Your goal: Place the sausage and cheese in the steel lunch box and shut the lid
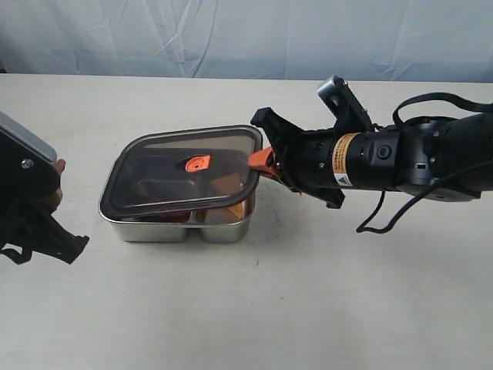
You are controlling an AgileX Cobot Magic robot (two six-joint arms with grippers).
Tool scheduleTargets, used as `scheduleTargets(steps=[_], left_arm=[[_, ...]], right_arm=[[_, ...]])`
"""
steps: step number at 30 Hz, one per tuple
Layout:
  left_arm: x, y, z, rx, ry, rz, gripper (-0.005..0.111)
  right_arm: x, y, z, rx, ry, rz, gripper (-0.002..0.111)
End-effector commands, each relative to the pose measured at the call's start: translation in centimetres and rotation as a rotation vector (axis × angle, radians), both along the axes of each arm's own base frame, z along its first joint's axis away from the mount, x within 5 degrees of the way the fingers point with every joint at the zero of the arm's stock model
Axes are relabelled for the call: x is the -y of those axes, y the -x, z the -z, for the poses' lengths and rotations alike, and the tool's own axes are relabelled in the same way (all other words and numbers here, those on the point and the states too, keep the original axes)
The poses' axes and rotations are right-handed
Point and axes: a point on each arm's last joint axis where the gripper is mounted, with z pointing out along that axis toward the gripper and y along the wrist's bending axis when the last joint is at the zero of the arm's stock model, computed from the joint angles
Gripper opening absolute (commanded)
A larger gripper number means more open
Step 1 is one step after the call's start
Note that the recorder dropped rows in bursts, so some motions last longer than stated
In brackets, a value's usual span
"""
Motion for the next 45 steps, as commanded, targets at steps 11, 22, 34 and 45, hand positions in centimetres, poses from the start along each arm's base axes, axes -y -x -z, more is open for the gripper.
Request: scheduleTargets(steps=[11, 22, 34, 45], left_arm=[[0.2, 0.1, -0.1, -0.008, 0.023, 0.023, 0.042], [0.3, 0.1, -0.1, -0.009, 0.023, 0.024, 0.042], [0.4, 0.1, 0.0, -0.018, 0.028, 0.039, 0.042], [0.4, 0.1, 0.0, -0.018, 0.028, 0.039, 0.042]], right_arm=[[-0.4, 0.2, 1.6, -0.062, 0.0, -0.041, -0.001], [0.0, 0.3, 2.3, -0.023, 0.125, -0.092, -0.001], [0.3, 0.3, 2.6, 0.012, 0.203, -0.128, -0.001], [0.4, 0.3, 2.6, 0.012, 0.212, -0.122, 0.004]])
